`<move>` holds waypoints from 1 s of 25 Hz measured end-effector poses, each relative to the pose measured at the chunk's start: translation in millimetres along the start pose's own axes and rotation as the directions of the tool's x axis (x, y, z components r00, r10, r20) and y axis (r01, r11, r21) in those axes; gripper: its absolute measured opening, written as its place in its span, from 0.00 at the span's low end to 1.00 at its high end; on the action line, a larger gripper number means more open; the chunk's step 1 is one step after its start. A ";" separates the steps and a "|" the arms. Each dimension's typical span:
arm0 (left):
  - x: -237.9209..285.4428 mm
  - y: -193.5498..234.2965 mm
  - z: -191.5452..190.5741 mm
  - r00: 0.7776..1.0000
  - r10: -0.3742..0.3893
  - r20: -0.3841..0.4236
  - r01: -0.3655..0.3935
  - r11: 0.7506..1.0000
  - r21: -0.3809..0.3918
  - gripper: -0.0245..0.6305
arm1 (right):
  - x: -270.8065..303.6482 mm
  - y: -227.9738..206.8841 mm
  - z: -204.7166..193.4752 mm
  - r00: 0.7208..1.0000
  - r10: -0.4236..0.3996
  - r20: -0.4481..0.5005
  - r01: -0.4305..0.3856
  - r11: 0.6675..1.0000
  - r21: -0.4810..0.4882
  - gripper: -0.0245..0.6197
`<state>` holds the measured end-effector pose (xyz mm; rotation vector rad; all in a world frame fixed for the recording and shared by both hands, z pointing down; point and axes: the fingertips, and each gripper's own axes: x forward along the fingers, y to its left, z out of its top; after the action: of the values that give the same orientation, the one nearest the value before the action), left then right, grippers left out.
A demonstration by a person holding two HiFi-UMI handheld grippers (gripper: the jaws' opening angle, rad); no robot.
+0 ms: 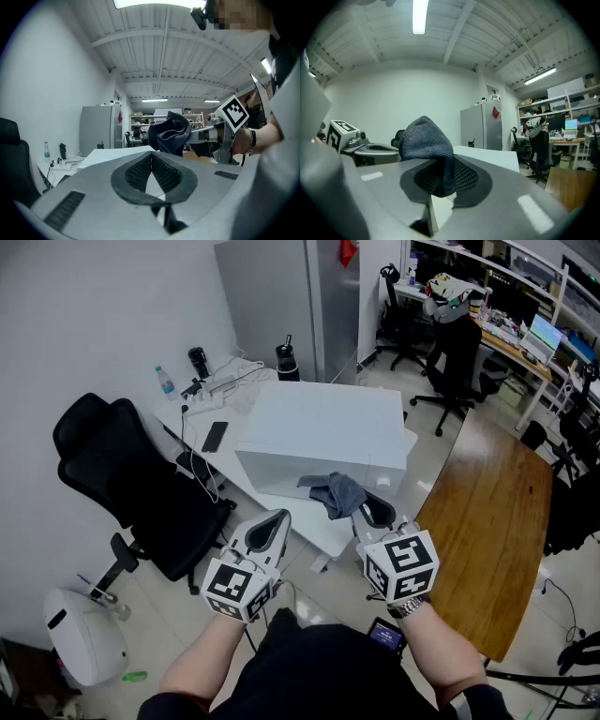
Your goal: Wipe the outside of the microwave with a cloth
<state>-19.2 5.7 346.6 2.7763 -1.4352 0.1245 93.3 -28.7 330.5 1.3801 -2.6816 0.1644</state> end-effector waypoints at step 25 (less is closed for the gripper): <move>55.2 235.4 -2.7 0.999 -0.033 0.023 0.034 0.998 -0.043 0.05 | 262.6 25.6 30.8 0.997 -0.023 -0.071 0.023 1.000 -0.004 0.11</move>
<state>-179.4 -175.3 347.8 2.7744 -1.3781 0.0610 -80.8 -229.1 340.3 1.3769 -2.6064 0.2021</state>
